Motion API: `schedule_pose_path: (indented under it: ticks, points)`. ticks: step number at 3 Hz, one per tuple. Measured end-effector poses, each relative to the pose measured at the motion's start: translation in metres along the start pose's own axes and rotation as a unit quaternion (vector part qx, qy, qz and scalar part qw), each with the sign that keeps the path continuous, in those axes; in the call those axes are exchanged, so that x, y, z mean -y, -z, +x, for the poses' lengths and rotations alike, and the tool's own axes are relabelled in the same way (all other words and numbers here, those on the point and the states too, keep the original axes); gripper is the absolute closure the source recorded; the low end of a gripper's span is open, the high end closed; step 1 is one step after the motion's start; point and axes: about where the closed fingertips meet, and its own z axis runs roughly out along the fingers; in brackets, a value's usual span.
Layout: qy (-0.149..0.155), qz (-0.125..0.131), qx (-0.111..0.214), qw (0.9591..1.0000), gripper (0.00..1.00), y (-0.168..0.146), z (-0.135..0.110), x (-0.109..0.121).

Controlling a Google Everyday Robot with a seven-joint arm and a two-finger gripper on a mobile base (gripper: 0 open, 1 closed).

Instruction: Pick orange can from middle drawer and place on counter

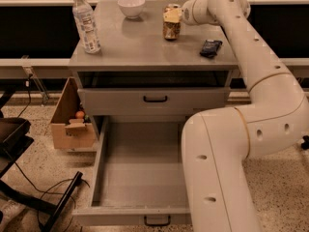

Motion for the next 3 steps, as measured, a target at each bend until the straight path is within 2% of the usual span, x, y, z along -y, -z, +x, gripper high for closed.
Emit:
schedule_pose_path:
  ticks: [2, 3]
  points:
    - [0.000, 0.000, 0.000, 1.0000, 0.05, -0.0001, 0.0000, 0.0000]
    - [0.000, 0.000, 0.000, 1.0000, 0.00, -0.0001, 0.0001, -0.0001]
